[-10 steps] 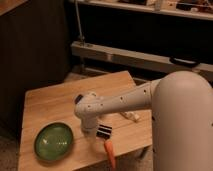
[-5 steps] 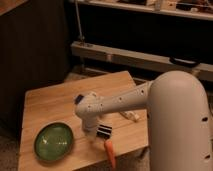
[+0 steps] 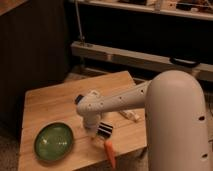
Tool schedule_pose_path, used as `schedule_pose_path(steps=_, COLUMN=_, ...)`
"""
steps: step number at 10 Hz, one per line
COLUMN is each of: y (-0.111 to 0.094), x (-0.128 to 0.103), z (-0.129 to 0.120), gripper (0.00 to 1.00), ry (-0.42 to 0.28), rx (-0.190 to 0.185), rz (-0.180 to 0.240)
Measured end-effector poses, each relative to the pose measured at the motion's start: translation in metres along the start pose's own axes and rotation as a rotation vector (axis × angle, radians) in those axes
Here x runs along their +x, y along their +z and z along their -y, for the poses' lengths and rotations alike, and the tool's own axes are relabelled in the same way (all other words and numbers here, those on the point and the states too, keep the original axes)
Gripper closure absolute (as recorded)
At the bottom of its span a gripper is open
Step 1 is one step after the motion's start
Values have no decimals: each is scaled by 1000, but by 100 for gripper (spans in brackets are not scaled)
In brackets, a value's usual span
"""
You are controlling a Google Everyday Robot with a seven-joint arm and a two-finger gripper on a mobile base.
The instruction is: Push the eraser across the table
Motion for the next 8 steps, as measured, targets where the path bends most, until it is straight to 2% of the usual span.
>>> schedule_pose_path(steps=8, y=-2, x=0, z=-48, gripper=98, ry=17, rx=-74, rz=25)
